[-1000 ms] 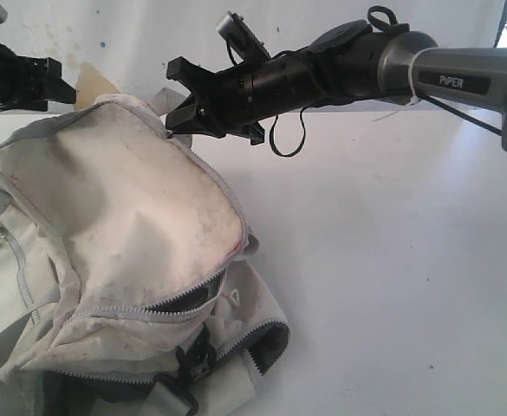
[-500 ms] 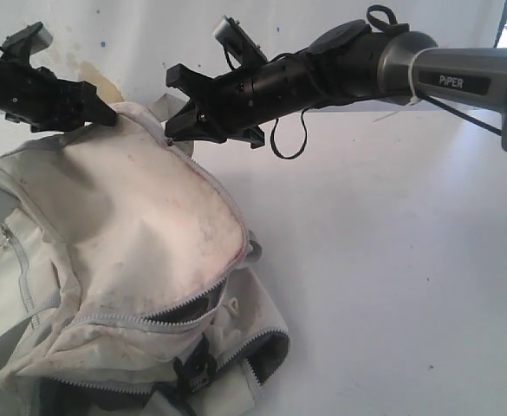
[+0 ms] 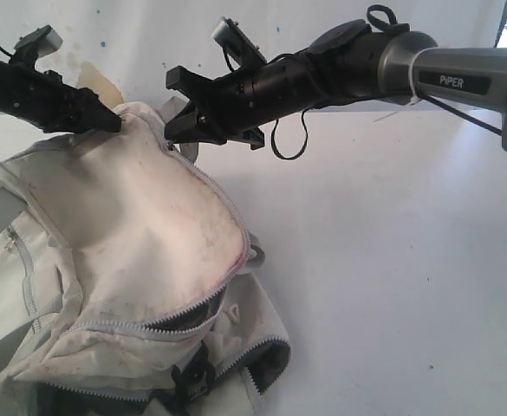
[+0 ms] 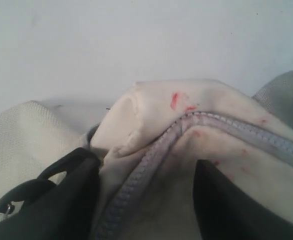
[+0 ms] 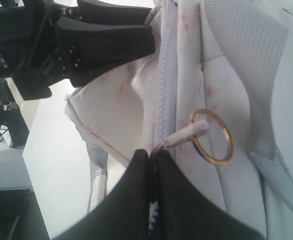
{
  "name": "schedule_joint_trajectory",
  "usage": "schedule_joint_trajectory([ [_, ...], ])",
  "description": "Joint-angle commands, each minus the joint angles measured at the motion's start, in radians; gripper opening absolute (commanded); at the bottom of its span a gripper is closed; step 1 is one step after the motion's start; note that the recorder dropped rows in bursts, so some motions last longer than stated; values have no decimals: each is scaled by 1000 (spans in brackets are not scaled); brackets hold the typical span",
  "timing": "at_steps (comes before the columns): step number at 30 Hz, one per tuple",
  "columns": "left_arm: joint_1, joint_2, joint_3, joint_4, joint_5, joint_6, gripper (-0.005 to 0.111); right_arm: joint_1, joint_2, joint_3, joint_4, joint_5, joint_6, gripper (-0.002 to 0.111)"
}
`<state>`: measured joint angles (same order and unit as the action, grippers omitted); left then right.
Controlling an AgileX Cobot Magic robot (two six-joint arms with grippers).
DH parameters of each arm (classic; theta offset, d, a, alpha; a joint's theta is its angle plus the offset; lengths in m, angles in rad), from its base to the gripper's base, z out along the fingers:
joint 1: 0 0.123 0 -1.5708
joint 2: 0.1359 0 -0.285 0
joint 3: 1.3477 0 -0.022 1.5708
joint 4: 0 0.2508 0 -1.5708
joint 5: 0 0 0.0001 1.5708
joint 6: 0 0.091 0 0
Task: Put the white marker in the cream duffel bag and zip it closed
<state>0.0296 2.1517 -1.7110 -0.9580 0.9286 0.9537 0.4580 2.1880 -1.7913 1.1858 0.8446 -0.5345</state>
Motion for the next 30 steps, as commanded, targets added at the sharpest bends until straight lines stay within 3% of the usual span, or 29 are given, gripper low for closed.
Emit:
schedule_joint_trajectory([
  [1, -5, 2, -7, -1, -1, 10, 38, -1, -9, -2, 7, 15, -10, 0],
  [5, -5, 2, -7, 54, -48, -53, 1, -1, -9, -2, 7, 16, -10, 0],
  [16, 34, 2, -7, 64, -62, -285, 0, -1, -19, -2, -70, 42, 34, 0],
  [23, 105, 2, -7, 61, -53, -410, 0, -10, -50, -2, -244, 66, 131, 0],
  [30, 230, -5, -7, 61, -9, -539, 0, -46, -74, -2, -360, 210, 192, 0],
])
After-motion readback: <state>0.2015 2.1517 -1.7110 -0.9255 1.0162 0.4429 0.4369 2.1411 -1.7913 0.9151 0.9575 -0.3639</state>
